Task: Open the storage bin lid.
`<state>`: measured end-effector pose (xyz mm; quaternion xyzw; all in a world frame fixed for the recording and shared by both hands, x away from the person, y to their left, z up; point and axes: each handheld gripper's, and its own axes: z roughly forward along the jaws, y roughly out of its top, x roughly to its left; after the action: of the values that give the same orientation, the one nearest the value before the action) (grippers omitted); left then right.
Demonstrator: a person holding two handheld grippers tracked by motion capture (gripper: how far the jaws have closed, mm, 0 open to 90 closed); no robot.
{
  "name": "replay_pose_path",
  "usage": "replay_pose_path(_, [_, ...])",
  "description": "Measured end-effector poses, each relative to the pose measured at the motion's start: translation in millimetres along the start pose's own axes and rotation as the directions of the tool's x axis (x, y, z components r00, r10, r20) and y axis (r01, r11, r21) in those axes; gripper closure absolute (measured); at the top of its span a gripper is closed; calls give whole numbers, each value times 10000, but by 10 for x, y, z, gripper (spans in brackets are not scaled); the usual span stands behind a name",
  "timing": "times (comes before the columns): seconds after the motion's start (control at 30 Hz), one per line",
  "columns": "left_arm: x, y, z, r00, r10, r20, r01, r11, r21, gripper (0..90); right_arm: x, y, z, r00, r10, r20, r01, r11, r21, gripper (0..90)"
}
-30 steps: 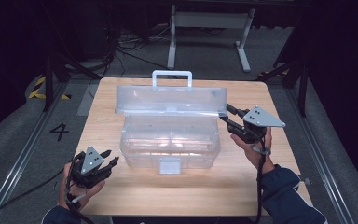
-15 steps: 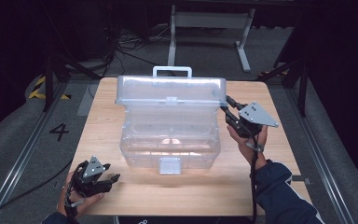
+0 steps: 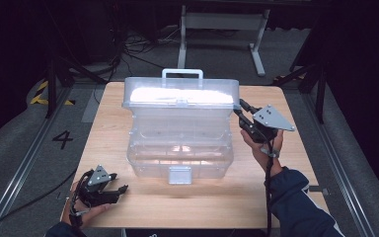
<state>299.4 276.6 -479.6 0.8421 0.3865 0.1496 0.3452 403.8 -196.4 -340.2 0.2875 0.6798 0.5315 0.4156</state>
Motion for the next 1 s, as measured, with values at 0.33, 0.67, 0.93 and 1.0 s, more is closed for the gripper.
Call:
replay_pose_path(0.33, [-3,23,42,9996,-55,-265,57,10000,77,213,-46,31,46,9999,132,-72,-132,9999,-3,750])
replay_pose_path(0.67, [-8,30,45,9994,-203,-287,208,9996,194,195,-111,85,124,9996,232,-190,-233,9997,-32,727])
replay_pose_path(0.93, [-10,29,46,9993,-219,-296,224,9996,185,194,-126,165,204,9999,128,73,-129,9999,79,710])
replay_pose_path(1.0, [-8,27,49,9994,-231,-257,234,9996,133,195,-121,179,213,9999,83,148,-85,9999,121,713])
